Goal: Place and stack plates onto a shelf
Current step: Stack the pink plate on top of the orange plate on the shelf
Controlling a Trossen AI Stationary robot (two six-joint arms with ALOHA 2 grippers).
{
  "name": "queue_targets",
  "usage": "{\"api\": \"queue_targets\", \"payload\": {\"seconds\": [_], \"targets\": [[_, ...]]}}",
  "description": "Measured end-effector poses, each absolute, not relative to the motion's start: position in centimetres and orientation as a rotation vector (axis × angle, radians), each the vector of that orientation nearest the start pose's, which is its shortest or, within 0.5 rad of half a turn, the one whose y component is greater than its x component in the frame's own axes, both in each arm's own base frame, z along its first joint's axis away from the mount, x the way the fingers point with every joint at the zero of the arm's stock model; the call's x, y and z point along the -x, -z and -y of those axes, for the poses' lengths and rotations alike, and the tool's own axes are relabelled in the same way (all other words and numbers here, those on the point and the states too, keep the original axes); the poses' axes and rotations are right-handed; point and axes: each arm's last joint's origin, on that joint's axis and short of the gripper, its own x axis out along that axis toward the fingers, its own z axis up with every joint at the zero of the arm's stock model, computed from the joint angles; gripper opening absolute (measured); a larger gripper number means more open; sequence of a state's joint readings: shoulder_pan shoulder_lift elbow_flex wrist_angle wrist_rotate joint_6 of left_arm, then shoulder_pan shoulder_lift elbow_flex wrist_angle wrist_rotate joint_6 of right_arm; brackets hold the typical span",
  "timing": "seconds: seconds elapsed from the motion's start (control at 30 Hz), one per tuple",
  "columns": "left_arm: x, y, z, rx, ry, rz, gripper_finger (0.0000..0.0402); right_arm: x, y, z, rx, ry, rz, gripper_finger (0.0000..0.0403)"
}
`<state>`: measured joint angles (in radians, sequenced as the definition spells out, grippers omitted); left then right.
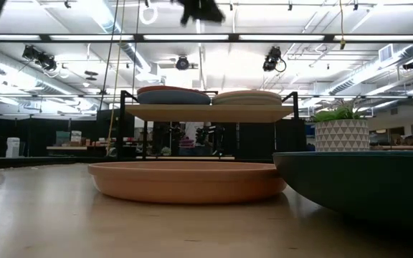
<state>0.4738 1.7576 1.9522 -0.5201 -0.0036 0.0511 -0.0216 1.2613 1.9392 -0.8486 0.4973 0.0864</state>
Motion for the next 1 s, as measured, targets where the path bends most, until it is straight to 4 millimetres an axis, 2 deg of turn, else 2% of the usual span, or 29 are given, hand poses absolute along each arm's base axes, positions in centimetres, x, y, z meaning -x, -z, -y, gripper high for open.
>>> {"api": "queue_targets", "payload": {"seconds": [0.07,0.13,0.2,0.3,0.5,0.77,0.87,1.0], "targets": [[-34.3,-45.1,-14.8,-0.097,-0.381,-0.318,0.0106,-18.4,-53.6,1.8,-0.048,0.526,-0.18,0.015],[-34.0,-45.5,-11.7,-0.199,-0.292,-0.318,0.0104,-18.3,-53.1,1.7,-0.053,0.512,-0.234,0.015],[-33.6,-45.2,-9.1,-0.248,-0.214,-0.327,0.0103,-18.5,-52.4,1.7,-0.063,0.492,-0.297,0.015],[-32.6,-44.1,-6.1,-0.229,-0.132,-0.351,0.0103,-19.0,-51.3,1.6,-0.09,0.463,-0.395,0.015],[-30.3,-41.6,-2.5,-0.092,-0.109,-0.378,0.0103,-20.8,-49.3,1.4,-0.101,0.409,-0.573,0.015],[-27.8,-41.4,1.6,0.005,-0.08,-0.32,0.0103,-24.5,-47.1,1.3,-0.079,0.306,-0.701,0.015],[-27.6,-41.2,2.4,0.057,-0.057,-0.347,0.0103,-25.8,-46.3,1.3,-0.096,0.265,-0.739,0.015],[-27.9,-40.3,2.7,0.218,-0.1,-0.409,0.0103,-27.3,-45.0,1.4,-0.123,0.197,-0.816,0.015]]}}
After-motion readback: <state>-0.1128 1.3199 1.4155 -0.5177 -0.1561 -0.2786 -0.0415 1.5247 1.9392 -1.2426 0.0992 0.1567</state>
